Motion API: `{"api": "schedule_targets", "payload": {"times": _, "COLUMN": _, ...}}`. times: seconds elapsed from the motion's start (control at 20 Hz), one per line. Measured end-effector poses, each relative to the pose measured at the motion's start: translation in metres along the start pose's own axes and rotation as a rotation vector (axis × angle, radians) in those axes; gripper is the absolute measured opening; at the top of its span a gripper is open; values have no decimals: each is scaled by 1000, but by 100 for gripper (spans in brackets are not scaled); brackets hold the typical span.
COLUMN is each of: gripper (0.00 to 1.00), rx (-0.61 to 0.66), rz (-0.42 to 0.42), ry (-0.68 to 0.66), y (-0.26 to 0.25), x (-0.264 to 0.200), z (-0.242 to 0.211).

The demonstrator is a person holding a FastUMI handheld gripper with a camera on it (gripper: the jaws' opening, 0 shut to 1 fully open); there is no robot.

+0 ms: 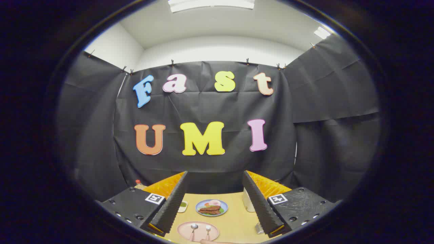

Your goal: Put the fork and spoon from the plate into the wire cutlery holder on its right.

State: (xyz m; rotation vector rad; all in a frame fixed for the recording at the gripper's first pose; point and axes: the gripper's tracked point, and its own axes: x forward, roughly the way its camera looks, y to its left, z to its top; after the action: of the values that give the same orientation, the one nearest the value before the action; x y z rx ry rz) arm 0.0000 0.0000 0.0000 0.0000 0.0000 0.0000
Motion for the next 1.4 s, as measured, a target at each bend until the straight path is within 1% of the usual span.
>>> {"api": "schedule_targets", "payload": {"times": 0.1, "gripper": 95, "rx": -15, "rz": -10, "ry": 7, "y": 2, "x": -4, "z": 0}}
{"api": "schedule_targets", "payload": {"times": 0.2, "gripper": 95, "rx": -17, "rz": -1, "ry": 25, "y": 7, "x": -5, "z": -6}}
{"api": "schedule_targets", "payload": {"times": 0.45, "gripper": 95, "rx": -52, "rz": -22, "ry": 75, "y": -5, "x": -4, "z": -18}}
{"api": "schedule_targets", "payload": {"times": 0.7, "gripper": 95, "rx": -75, "rz": -13, "ry": 99, "y": -9, "x": 3, "z": -29}}
{"api": "schedule_targets", "payload": {"times": 0.8, "gripper": 95, "rx": -77, "rz": -7, "ry": 124, "y": -8, "x": 10, "z": -43}}
{"api": "schedule_targets", "payload": {"times": 1.0, "gripper": 95, "rx": -98, "rz": -10, "ry": 214, "y": -5, "x": 27, "z": -91}}
{"api": "schedule_targets", "payload": {"times": 1.2, "gripper": 95, "rx": -100, "rz": 3, "ry": 381, "y": 8, "x": 43, "z": -166}}
{"api": "schedule_targets", "payload": {"times": 1.4, "gripper": 94, "rx": -137, "rz": -4, "ry": 536, "y": 14, "x": 60, "z": -247}}
